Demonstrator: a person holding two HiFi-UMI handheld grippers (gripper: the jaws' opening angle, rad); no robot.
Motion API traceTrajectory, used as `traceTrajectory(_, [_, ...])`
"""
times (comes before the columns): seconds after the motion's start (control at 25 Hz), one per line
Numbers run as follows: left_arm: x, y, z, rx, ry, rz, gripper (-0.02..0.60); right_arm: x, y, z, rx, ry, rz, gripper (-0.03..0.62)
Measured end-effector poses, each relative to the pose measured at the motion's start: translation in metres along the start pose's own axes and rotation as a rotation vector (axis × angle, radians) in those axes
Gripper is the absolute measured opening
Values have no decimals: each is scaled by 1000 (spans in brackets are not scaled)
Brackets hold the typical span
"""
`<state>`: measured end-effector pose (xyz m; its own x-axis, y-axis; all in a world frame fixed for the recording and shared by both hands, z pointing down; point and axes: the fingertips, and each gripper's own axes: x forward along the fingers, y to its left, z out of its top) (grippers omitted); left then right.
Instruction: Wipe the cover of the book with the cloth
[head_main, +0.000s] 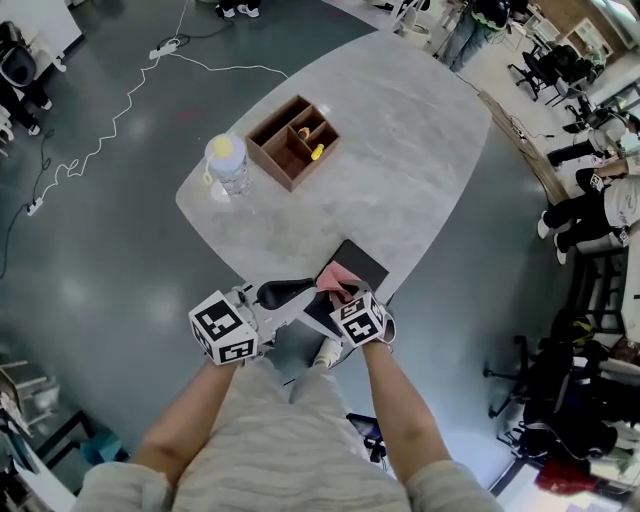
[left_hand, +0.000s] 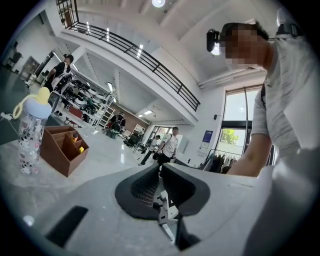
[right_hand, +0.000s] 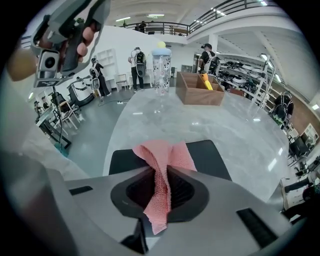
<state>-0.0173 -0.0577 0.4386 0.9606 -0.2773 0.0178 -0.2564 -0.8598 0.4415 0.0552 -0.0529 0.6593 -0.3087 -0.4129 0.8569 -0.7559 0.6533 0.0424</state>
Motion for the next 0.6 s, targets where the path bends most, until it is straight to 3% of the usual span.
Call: traceTrajectory(0.6, [0, -6, 4, 20, 1, -26, 34, -9, 61, -11, -27, 17, 94, 46])
